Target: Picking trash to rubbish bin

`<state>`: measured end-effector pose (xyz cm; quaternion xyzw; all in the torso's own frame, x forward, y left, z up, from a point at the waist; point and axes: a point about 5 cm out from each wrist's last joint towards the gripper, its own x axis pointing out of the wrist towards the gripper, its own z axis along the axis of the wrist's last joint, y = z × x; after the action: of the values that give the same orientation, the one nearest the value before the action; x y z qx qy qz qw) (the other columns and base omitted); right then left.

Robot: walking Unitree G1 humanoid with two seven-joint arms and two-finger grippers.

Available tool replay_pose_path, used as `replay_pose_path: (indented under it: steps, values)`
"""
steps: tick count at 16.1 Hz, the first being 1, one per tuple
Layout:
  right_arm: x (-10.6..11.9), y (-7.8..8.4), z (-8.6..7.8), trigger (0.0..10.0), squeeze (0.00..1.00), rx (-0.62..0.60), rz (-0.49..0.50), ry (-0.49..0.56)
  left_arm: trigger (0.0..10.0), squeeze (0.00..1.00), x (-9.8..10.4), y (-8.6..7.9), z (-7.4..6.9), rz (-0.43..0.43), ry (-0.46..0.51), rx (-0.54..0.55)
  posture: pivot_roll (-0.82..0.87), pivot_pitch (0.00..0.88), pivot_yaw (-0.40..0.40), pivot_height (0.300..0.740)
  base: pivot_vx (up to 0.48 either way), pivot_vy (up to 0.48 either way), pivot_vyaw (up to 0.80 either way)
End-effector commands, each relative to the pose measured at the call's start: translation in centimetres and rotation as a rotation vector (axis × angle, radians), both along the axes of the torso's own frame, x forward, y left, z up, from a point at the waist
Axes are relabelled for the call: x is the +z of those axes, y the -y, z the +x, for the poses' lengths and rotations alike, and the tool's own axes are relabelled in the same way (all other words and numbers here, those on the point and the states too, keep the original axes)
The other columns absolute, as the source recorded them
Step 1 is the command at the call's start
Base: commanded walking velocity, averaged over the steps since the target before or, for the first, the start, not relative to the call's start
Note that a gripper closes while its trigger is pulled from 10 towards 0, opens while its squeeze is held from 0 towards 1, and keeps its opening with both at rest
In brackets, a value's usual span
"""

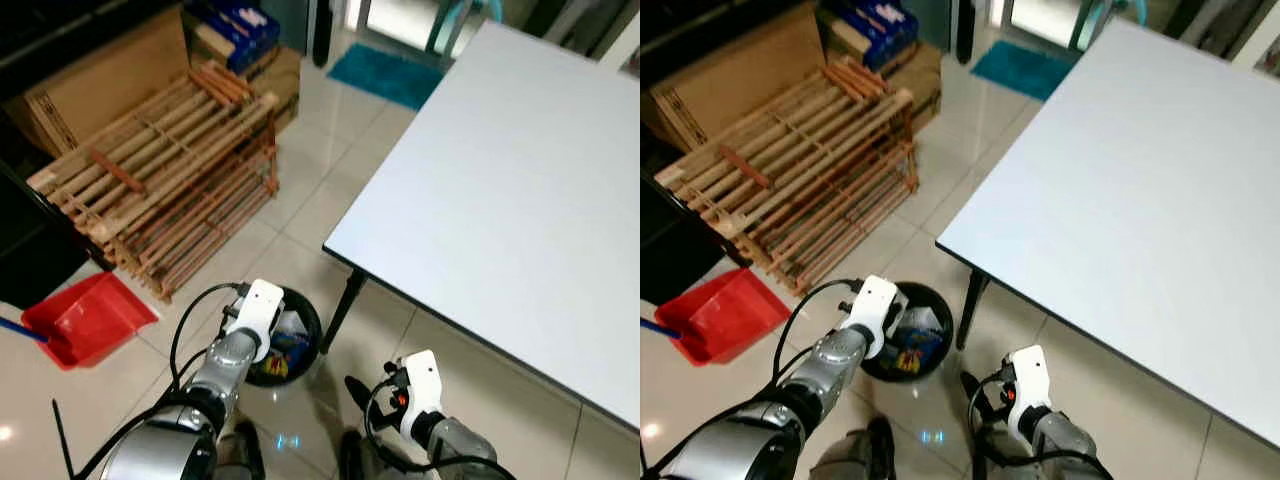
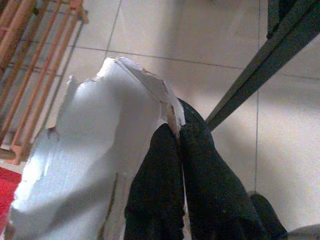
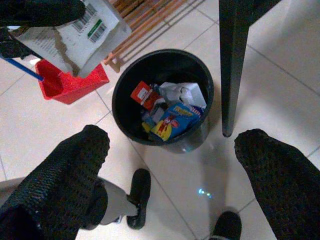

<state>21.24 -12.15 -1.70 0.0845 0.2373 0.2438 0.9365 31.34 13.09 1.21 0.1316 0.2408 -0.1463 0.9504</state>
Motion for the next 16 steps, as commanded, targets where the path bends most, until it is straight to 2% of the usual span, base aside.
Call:
replay_pose_path:
  steps: [1, 5, 9, 10, 11, 13, 16]
  values:
    - [-0.1, 0.2, -0.6, 10.0, 0.00, -0.004, 0.010, -0.021, 10.0, 1.00, -0.7, 0.3, -0.6, 0.003, -0.034, -0.026, -0.23, 0.316, -0.057, 0.740, 0.000, 0.000, 0.00]
    - [0.4, 0.7, -1.3, 10.0, 0.00, -0.012, 0.006, -0.044, 10.0, 1.00, -0.8, -0.3, -0.7, 0.014, -0.040, -0.018, -0.22, 0.322, -0.060, 0.740, 0.000, 0.000, 0.00]
    - [0.4, 0.8, -1.4, 10.0, 0.00, -0.018, 0.001, -0.067, 10.0, 1.00, -0.8, -0.3, -0.8, 0.010, -0.037, -0.025, -0.20, 0.315, -0.066, 0.740, 0.000, 0.000, 0.00]
    - [0.4, 0.9, -1.4, 10.0, 0.00, -0.019, 0.003, -0.071, 10.0, 0.96, -0.9, -0.3, -0.8, 0.019, -0.034, -0.026, -0.20, 0.314, -0.066, 0.740, 0.000, 0.000, 0.00]
    - [0.2, 0.9, -1.3, 10.0, 0.00, -0.028, 0.000, -0.080, 10.0, 0.00, -1.2, -0.6, -1.1, 0.030, -0.039, -0.007, -0.19, 0.302, -0.063, 0.740, 0.000, 0.000, 0.00]
    - [-0.3, 1.4, -0.9, 10.0, 0.00, -0.072, -0.034, -0.085, 10.0, 0.00, -1.5, -1.0, -1.6, 0.019, -0.026, 0.015, -0.18, 0.281, -0.055, 0.740, 0.000, 0.000, 0.00]
    - [-1.1, 2.5, -0.1, 10.0, 0.00, -0.154, -0.082, -0.099, 10.0, 0.00, -2.8, -3.0, -3.3, 0.035, -0.029, 0.075, -0.13, 0.239, -0.039, 0.740, 0.000, 0.000, 0.00]
